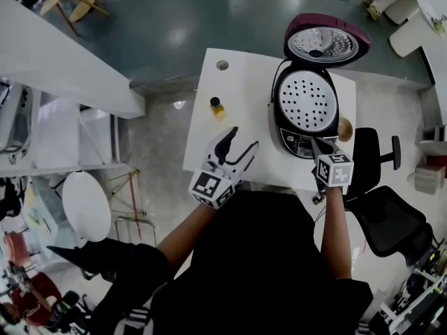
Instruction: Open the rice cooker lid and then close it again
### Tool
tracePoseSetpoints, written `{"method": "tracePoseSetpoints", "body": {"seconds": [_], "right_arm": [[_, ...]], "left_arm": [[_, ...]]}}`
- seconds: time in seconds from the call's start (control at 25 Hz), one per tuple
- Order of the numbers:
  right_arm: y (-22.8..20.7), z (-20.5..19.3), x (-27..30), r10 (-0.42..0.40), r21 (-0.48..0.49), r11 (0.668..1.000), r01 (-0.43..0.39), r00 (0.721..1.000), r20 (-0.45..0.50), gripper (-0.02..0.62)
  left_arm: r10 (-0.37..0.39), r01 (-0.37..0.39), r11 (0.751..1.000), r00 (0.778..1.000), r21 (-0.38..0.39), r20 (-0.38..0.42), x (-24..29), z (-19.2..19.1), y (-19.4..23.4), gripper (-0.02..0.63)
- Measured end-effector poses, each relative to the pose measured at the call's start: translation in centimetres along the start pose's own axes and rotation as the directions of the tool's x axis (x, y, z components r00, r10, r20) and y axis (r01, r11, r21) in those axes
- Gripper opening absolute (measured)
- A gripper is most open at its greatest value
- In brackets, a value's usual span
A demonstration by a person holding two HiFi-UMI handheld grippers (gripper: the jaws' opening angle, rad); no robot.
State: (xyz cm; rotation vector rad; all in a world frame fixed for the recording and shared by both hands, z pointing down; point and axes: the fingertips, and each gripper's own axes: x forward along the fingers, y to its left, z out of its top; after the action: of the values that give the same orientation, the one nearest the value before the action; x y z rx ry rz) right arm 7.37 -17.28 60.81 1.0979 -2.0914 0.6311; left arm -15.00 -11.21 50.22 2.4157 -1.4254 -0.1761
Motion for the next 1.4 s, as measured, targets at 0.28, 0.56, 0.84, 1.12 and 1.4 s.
{"method": "tracePoseSetpoints", "body": {"seconds": [0.28, 0.56, 0.84, 1.12, 1.4], "right_arm": [[-0.2, 0.1, -0.1, -0.040, 0.026, 0.999, 0.039, 0.999, 0.016, 0.000], [0.0, 0.6, 0.0, -0.098, -0.041, 0.994, 0.099, 0.995, 0.022, 0.000], [1.3, 0.4, 0.1, -0.075, -0.117, 0.990, 0.078, 0.997, 0.029, 0.000], [2.1, 1.5, -0.4, -0.020, -0.106, 0.994, 0.028, 0.997, 0.072, 0.000], [1.1, 3.0, -1.5, 0.007, -0.060, 0.998, 0.001, 0.992, 0.124, 0.000]], "left_arm": [[-0.069, 0.069, 0.998, 0.998, -0.006, -0.004, 0.1, -0.6, -1.0, 0.245], [-0.123, 0.123, 0.992, 0.992, 0.002, -0.015, 1.5, 0.4, -1.7, 0.247], [-0.137, 0.137, 0.990, 0.991, 0.019, -0.003, 3.5, 2.6, -2.2, 0.250], [-0.147, 0.146, 0.988, 0.989, 0.046, 0.023, 6.5, 6.1, -2.1, 0.250], [-0.171, 0.168, 0.982, 0.985, 0.082, 0.033, 10.5, 9.5, -2.2, 0.252]]}}
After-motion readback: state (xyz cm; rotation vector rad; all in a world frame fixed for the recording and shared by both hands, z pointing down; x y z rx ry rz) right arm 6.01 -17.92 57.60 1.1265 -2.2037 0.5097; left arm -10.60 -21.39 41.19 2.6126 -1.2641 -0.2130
